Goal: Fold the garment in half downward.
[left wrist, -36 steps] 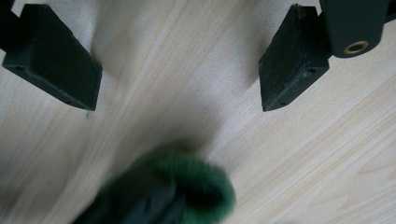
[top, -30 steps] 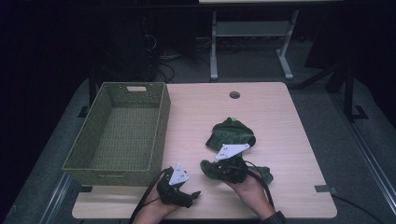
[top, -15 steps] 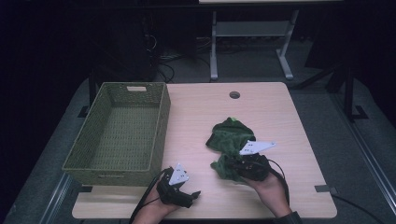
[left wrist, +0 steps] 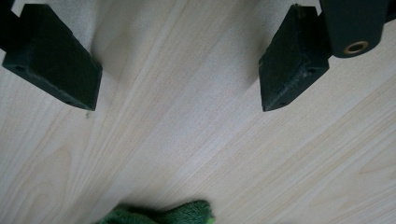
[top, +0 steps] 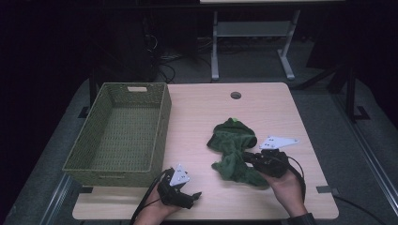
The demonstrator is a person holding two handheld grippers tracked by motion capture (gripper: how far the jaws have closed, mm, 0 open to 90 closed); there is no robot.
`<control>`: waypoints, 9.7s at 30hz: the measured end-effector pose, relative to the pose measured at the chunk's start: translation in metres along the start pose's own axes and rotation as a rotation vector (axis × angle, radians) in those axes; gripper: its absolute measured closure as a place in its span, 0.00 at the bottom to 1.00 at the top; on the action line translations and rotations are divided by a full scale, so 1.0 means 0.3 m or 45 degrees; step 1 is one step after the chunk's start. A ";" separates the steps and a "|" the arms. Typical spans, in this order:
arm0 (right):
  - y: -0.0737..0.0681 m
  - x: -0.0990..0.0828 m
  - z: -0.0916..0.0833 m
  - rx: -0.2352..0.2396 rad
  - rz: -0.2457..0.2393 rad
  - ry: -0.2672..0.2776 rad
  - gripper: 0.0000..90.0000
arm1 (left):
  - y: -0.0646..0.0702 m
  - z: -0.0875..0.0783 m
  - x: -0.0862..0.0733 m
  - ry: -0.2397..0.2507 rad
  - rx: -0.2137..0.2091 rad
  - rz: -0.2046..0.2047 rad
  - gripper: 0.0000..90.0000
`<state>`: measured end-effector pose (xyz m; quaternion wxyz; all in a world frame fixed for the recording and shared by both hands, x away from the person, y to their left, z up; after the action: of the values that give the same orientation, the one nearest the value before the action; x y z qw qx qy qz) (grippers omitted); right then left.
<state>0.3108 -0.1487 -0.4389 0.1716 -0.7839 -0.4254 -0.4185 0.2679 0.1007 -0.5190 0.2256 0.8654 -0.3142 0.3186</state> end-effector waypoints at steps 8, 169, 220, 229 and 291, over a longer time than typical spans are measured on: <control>-0.024 -0.004 0.088 0.027 -0.041 -0.054 0.99 | -0.001 0.000 0.001 0.001 0.002 0.006 0.14; 0.035 -0.022 0.118 0.097 -0.051 -0.089 0.82 | 0.002 0.078 0.088 -0.036 -0.047 0.078 0.15; 0.410 0.056 0.124 -0.040 0.070 -0.054 0.72 | -0.158 0.246 0.637 0.021 -0.088 0.092 0.56; 0.451 -0.032 0.230 -0.007 0.132 -0.171 0.69 | -0.235 0.368 0.636 -0.065 -0.064 0.035 0.56; 0.479 0.107 0.113 -0.049 0.095 -0.034 0.99 | -0.154 0.197 0.765 0.134 -0.148 -0.018 0.95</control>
<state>0.4539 -0.1939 -0.4207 0.1663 -0.8078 -0.3901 -0.4094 0.4615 0.0064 -0.4099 0.2938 0.8351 -0.3137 0.3434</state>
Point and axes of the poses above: each handheld gripper's, and its own axes: z roughly forward along the jaws, x roughly out of its top, y roughly to its right, the point moved 6 cm from there along z, roughly forward along the jaws, and after that the axes turned 15 degrees about -z, right-handed, at the moved point
